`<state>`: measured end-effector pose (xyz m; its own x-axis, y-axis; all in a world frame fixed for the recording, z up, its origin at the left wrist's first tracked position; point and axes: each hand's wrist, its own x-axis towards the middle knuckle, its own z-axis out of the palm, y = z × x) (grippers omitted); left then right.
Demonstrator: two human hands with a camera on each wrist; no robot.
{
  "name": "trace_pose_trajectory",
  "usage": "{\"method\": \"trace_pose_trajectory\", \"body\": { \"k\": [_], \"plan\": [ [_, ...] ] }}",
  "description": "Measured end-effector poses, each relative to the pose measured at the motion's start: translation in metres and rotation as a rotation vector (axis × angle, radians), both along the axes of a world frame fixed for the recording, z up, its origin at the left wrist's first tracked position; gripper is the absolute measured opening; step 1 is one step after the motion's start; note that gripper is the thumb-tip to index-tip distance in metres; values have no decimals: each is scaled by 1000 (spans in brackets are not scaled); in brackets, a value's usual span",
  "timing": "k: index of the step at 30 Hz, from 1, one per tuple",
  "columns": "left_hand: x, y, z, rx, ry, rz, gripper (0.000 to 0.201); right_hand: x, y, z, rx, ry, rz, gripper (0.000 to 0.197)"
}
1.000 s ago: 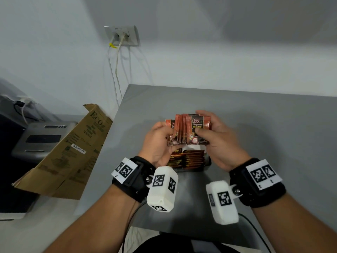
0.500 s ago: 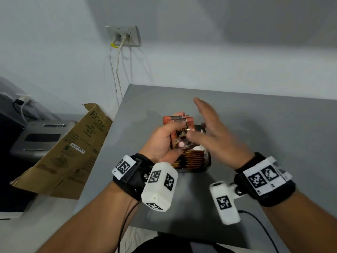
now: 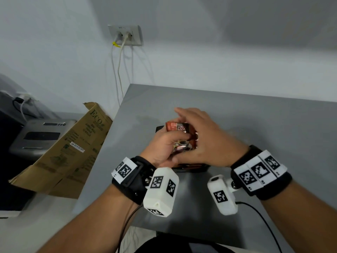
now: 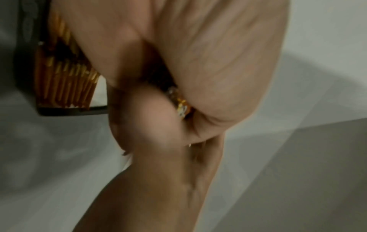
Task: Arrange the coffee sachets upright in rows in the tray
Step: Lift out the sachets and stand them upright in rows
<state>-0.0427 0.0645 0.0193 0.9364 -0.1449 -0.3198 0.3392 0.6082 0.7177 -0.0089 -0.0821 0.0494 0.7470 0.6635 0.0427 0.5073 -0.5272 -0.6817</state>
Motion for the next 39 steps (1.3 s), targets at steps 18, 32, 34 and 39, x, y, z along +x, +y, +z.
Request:
{"method": "trace_pose_trajectory", "body": {
  "k": [18,32,34,39],
  "plan": [
    [33,44,-12,162,42,177,55,70,-19,6,183,5,-383,13],
    [43,74,-46,287,159,216,33,112,-16,-89,-389,27,-337,15],
    [43,75,-47,296,165,212,31,115,-16,-90,-383,18,-346,15],
    [44,72,-46,297,183,211,55,117,-9,-89,-398,21,-316,17]
  ]
}}
